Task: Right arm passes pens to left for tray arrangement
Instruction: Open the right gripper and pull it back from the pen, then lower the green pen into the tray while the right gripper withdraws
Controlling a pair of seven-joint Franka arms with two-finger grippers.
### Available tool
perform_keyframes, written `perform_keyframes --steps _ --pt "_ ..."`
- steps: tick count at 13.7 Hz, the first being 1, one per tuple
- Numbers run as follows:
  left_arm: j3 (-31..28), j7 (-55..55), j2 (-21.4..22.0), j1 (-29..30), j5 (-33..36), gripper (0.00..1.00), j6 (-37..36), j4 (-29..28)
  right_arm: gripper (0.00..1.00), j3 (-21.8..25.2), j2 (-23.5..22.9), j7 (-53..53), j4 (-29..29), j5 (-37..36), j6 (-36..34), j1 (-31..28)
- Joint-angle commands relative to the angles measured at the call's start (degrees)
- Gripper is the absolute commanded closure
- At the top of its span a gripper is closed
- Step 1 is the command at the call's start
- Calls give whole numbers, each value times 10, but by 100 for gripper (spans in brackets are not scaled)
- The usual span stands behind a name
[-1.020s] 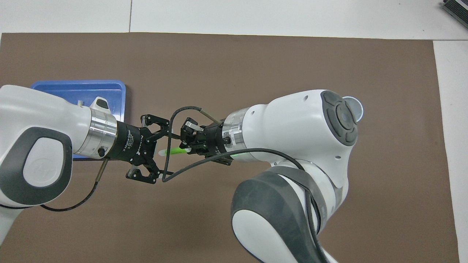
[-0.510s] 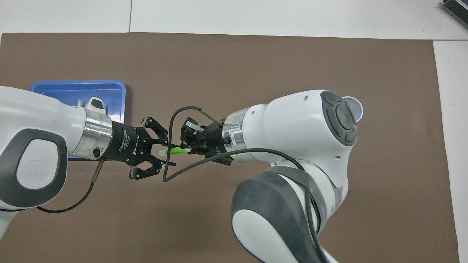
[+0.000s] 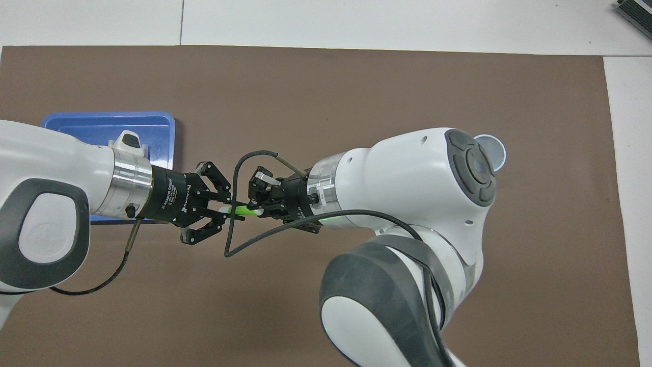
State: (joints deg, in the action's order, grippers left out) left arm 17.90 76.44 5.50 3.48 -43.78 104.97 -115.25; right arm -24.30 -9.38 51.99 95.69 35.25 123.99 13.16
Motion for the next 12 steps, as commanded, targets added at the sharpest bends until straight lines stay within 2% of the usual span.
perform_keyframes --steps 1,2,4,7,9,12 --pt "-2 -27 18 1 -3 100 -8 -4 47 0 2 5 10 4 7 -5" --pt "-2 -49 17 1 -3 100 -3 -4 0 0 3 4 10 4 5 -4" --pt "-3 -113 18 2 -2 100 1 -7 0 2 5 -12 10 -13 -14 -7" --pt "-5 -164 19 16 24 100 2 -9 0 4 7 -133 9 -111 -66 -26" --pt "-4 -255 22 18 89 100 15 -17 0 5 8 -254 9 -151 -97 -53" --pt "-4 -365 23 18 188 100 88 -56 0 5 8 -428 9 -205 -129 -94"
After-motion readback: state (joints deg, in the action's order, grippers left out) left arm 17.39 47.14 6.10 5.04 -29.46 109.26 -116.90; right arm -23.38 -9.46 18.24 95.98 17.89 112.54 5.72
